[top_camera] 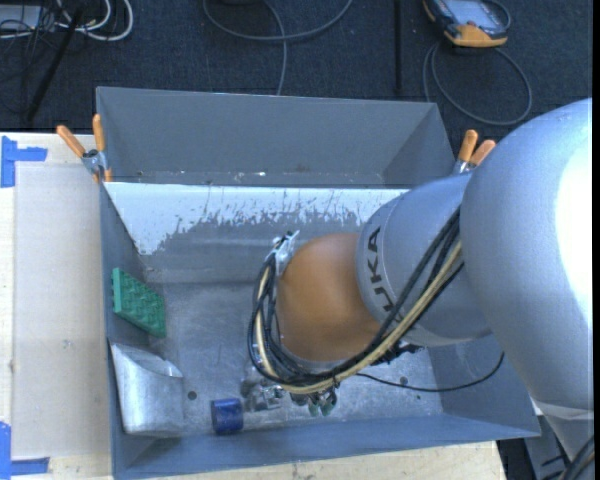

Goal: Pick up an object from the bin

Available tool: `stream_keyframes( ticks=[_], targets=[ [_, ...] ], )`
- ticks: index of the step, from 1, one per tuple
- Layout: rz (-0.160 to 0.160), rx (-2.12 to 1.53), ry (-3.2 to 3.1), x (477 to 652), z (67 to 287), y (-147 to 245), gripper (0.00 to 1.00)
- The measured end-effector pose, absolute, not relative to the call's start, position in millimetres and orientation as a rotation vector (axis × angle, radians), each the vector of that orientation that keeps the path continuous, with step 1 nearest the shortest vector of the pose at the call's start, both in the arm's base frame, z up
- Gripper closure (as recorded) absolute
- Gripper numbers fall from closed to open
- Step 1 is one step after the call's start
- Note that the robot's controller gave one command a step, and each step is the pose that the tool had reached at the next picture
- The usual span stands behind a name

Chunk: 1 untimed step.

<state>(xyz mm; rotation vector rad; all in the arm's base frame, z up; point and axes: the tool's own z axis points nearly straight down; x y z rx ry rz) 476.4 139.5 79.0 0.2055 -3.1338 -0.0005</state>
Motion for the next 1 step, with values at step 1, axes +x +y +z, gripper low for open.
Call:
stream_keyframes(
  ticks=[1],
  targets=[
    [0.003, 0.445, -3.11, 483.9, 121.3, 86.1, 1.0]
  ],
)
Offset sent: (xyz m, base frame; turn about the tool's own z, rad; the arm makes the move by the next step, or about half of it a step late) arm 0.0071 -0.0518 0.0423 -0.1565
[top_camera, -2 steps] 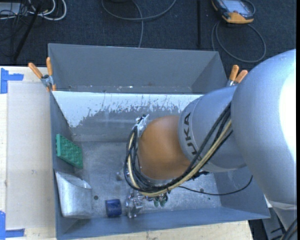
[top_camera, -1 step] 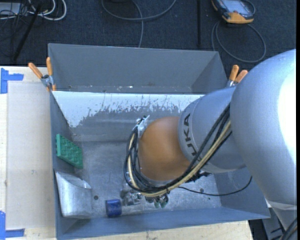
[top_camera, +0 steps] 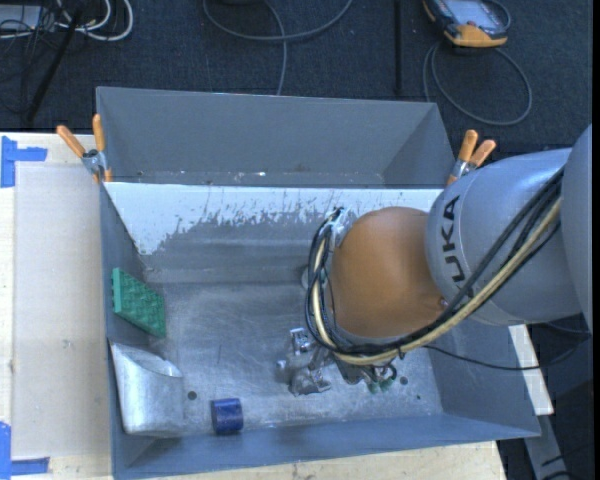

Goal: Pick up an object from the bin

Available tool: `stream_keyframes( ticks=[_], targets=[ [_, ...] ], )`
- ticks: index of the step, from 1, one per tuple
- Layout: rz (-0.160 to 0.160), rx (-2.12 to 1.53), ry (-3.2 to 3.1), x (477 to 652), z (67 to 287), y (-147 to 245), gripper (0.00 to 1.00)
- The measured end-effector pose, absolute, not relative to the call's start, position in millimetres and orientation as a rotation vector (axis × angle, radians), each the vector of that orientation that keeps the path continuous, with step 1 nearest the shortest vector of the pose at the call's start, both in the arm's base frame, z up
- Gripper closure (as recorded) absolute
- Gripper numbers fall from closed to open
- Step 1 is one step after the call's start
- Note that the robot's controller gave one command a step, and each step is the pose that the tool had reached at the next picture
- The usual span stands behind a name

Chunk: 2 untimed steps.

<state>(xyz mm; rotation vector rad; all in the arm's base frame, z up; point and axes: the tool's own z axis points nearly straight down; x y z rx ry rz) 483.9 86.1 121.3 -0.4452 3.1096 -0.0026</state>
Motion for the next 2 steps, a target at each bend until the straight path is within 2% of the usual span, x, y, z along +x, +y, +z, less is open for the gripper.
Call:
stream_keyframes(
  ticks=[1, 2],
  targets=[
    [0.001, -0.444, 3.112, 483.1, 120, 87, 0.0],
    [0.005, -0.479, 3.102, 509.4, 70, 54, 0.0]
  ],
)
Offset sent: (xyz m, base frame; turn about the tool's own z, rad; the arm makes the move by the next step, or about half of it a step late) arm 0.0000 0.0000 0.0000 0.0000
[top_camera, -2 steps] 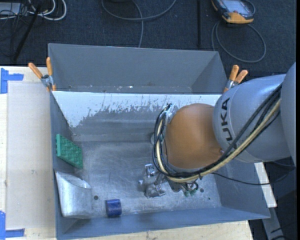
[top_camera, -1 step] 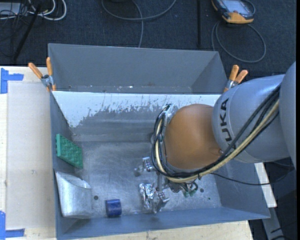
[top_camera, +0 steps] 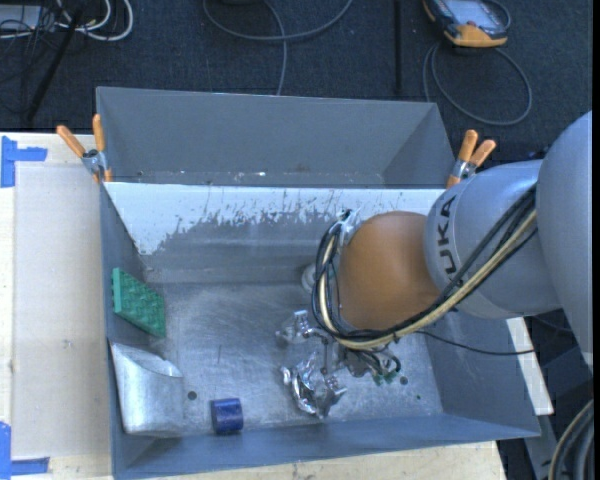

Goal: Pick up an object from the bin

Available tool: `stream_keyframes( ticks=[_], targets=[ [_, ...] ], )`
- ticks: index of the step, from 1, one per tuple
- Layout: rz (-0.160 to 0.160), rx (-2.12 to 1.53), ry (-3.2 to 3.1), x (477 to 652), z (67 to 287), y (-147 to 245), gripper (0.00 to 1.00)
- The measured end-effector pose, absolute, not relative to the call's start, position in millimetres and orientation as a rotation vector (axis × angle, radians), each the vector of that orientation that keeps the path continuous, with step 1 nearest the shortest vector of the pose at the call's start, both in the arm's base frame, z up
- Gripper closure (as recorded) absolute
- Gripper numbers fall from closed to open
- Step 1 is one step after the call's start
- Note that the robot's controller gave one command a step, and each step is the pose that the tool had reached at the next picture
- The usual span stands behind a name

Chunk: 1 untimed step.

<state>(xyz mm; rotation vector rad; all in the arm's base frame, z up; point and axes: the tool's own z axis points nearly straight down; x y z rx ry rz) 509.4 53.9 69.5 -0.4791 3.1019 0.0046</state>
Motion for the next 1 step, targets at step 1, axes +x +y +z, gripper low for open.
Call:
stream_keyframes(
  ticks=[1],
  targets=[
    [0.003, -0.473, 3.093, 512.1, 74.5, 54.5, 1.0]
  ],
)
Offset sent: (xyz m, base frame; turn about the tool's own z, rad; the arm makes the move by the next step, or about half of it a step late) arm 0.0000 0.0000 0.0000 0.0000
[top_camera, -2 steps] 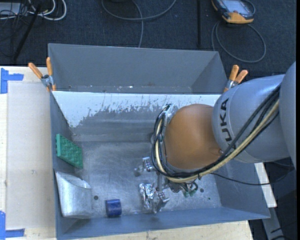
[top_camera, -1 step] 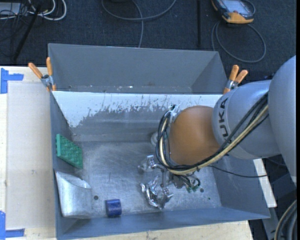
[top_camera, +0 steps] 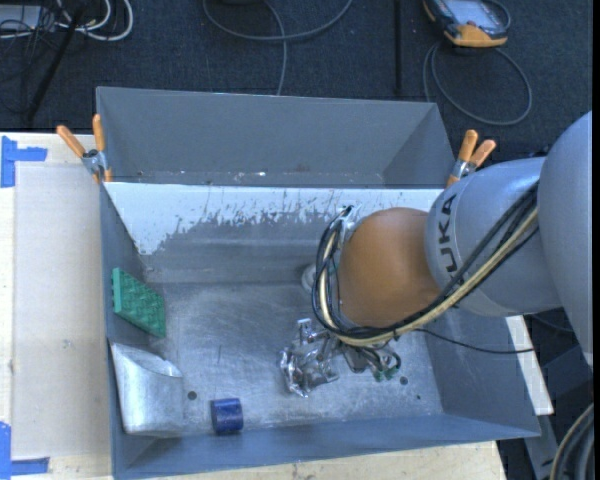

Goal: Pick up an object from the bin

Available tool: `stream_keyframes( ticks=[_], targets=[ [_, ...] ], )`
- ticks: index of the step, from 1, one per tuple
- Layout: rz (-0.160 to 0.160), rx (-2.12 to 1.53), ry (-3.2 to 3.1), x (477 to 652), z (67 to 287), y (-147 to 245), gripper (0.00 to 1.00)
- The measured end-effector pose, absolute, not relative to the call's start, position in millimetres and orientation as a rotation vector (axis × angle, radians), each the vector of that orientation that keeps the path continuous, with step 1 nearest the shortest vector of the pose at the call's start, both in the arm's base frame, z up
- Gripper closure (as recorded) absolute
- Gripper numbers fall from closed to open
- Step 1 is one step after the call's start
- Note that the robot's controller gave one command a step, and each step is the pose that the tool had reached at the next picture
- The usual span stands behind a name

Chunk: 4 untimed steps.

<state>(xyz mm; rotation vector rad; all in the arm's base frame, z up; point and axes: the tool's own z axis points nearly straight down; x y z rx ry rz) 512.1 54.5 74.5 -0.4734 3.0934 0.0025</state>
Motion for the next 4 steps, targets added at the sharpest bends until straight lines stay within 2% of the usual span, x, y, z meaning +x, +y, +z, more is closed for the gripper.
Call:
stream_keyframes(
  ticks=[1, 2, 3, 4],
  targets=[
    [0.001, -0.402, 3.108, 508.8, 201, 64, 1.0],
    [0.001, -0.399, 3.117, 507.3, 197, 64, 0.0],
    [0.002, -0.333, 3.128, 507.1, 74, 104, 0.0],
    [0.001, -0.328, 3.126, 508.3, 77, 102, 1.0]
  ],
)
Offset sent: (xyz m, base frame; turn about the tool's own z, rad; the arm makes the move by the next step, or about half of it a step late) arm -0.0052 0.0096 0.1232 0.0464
